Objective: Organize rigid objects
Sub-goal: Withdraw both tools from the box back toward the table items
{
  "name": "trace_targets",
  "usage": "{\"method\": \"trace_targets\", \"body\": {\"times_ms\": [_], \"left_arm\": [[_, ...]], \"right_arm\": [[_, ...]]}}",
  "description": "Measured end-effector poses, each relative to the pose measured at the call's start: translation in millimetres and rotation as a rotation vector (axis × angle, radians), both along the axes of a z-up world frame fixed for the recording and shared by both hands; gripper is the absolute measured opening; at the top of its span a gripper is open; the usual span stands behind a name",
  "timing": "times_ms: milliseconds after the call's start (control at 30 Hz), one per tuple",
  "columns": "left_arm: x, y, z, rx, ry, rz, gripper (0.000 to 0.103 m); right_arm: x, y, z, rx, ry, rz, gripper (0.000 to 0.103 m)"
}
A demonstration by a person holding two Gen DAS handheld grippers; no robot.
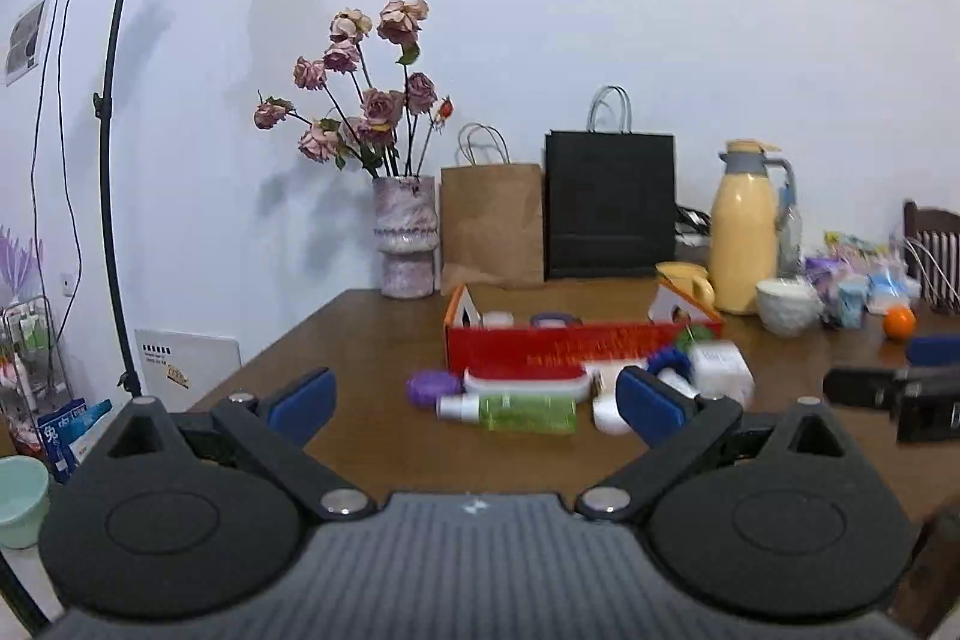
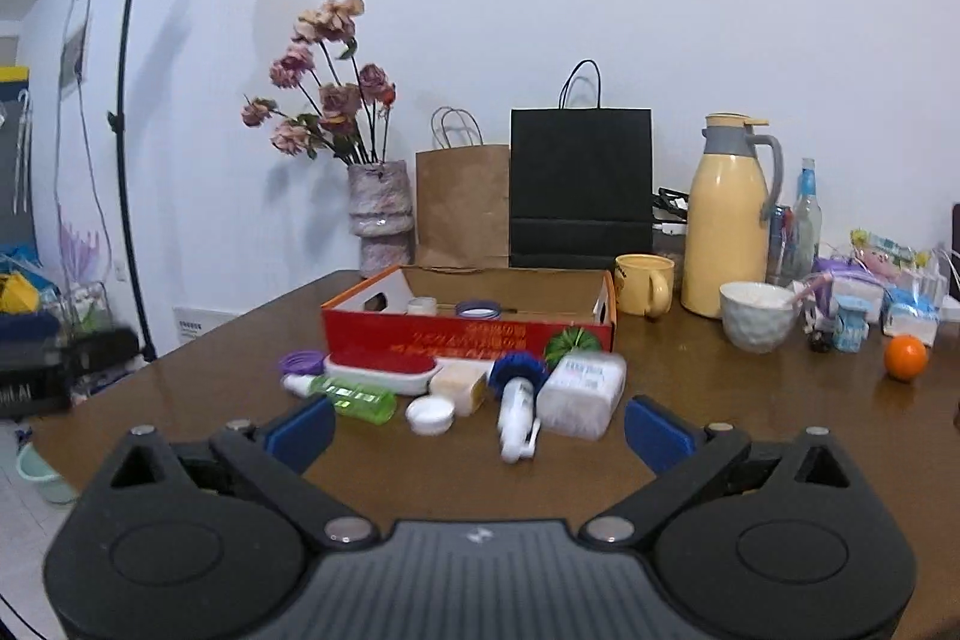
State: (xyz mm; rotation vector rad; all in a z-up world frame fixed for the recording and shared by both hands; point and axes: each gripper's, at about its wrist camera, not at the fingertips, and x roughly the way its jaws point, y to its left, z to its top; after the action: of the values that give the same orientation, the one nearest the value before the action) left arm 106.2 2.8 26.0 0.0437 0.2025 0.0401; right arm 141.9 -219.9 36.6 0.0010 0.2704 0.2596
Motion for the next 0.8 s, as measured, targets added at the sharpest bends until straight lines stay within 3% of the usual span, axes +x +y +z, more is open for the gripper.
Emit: {"method": "trace_targets", "body": {"times_ms": [100, 300, 400, 800], "left_arm": [[-30, -4, -12, 0.037, -0.023, 0.017, 0.102], [-86, -8, -30, -0.022, -0.016, -0.02, 0.102], [-108, -10, -33, 0.024, -0.093, 0.026, 0.103], [-110, -5, -29, -0.006, -0.093, 0.018, 0.103]], "right_arm": [[-34, 0, -13, 0.006, -0.023, -0.027, 0.103], [-101, -1, -28, 0.039, -0.105, -0.082, 0.103], [-127, -1, -37, 0.026, -0.118, -0.07, 0.103], [-132, 8, -37, 0.01, -0.126, -0.068, 0.103]]}}
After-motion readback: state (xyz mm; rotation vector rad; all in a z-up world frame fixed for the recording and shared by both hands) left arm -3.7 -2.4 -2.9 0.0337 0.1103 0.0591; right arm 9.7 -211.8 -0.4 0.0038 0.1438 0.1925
